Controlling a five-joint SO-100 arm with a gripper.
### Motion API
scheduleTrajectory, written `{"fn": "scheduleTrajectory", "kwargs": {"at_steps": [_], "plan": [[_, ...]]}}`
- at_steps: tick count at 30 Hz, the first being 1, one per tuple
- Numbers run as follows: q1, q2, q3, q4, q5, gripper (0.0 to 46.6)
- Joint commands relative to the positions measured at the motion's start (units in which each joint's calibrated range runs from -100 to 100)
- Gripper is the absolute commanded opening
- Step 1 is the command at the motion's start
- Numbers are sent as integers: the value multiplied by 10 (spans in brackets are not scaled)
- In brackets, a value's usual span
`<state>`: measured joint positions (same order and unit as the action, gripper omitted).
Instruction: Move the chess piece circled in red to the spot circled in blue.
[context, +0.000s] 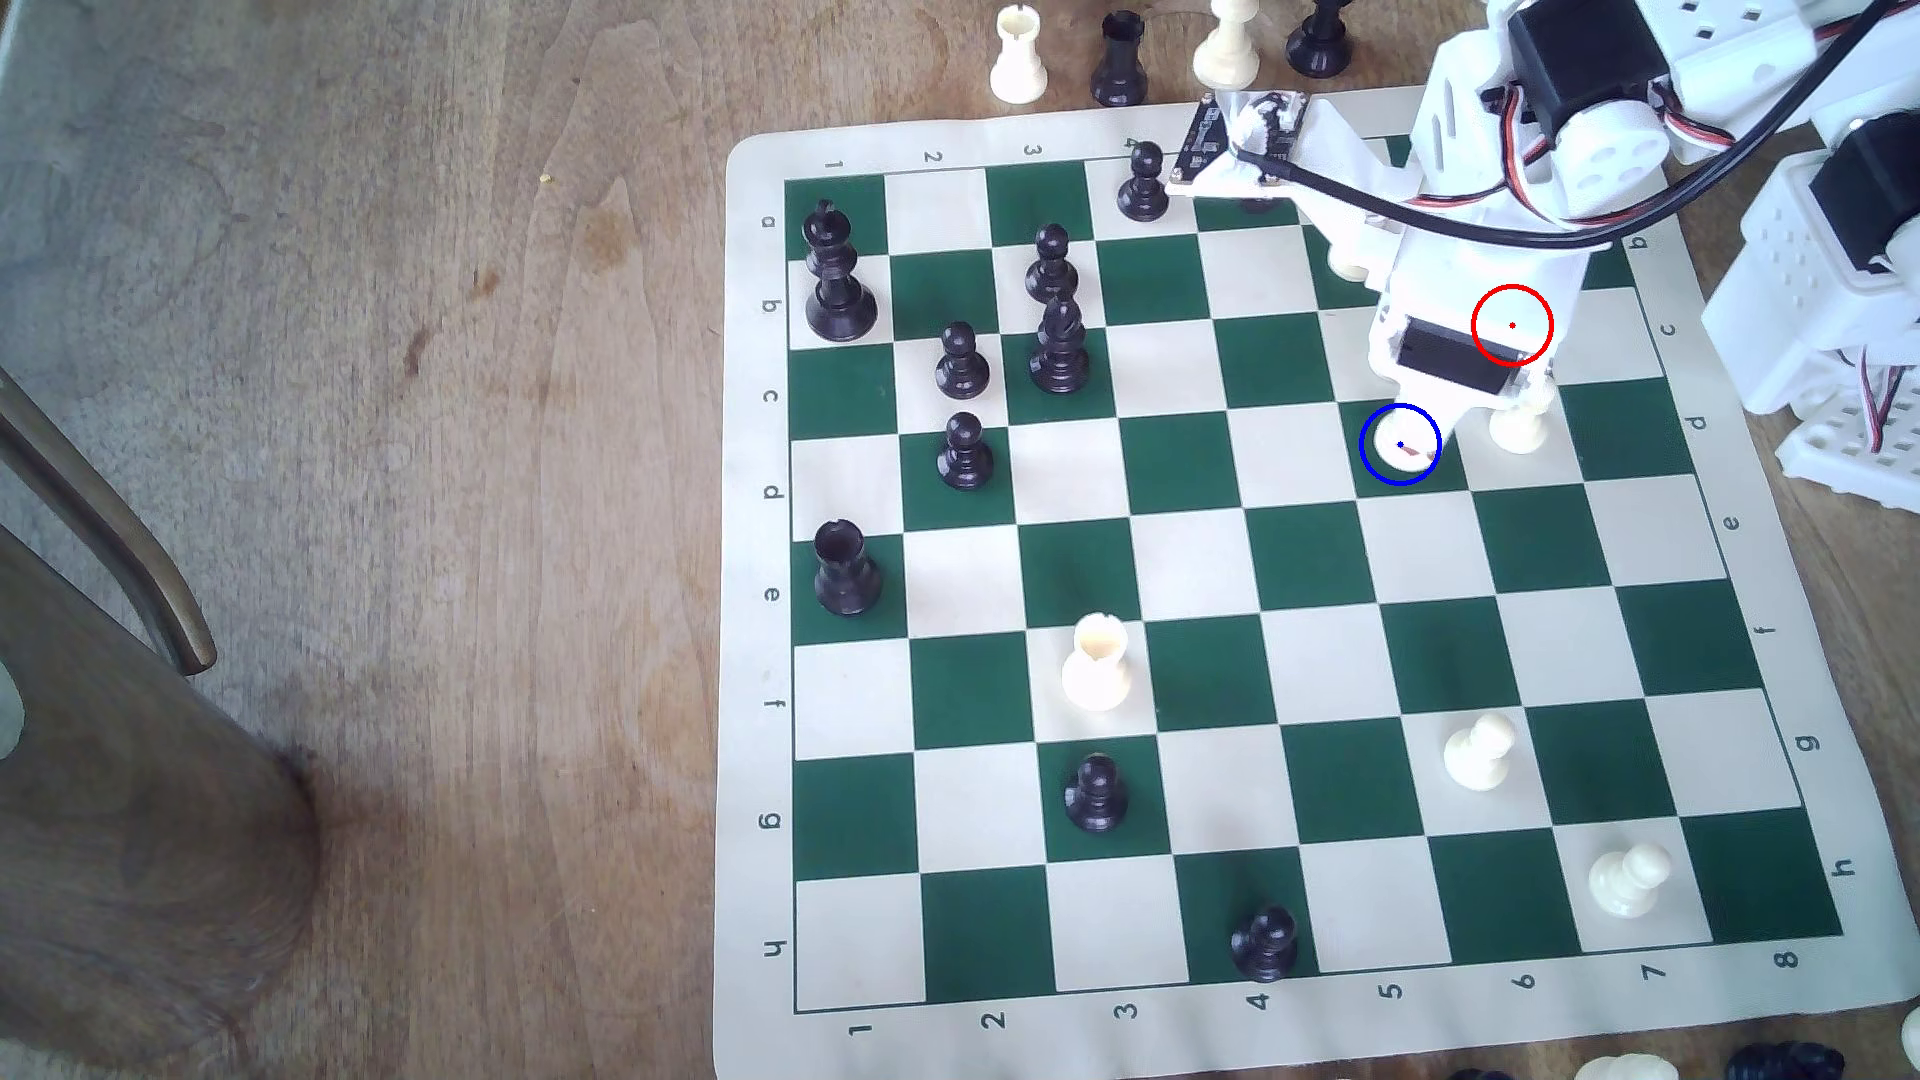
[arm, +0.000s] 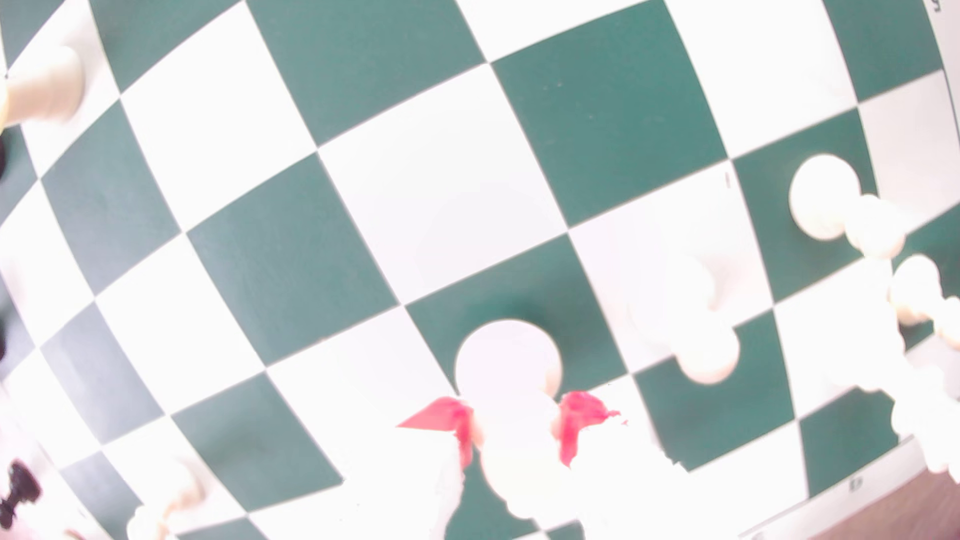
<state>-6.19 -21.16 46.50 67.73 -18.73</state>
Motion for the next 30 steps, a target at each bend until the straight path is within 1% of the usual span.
{"fn": "scheduleTrajectory", "kwargs": {"at_steps": [1, 12, 30], "plan": [[11, 2, 1, -15, 2, 2], [27, 6, 4, -25, 6, 2], [11, 6, 16, -30, 4, 2]]}}
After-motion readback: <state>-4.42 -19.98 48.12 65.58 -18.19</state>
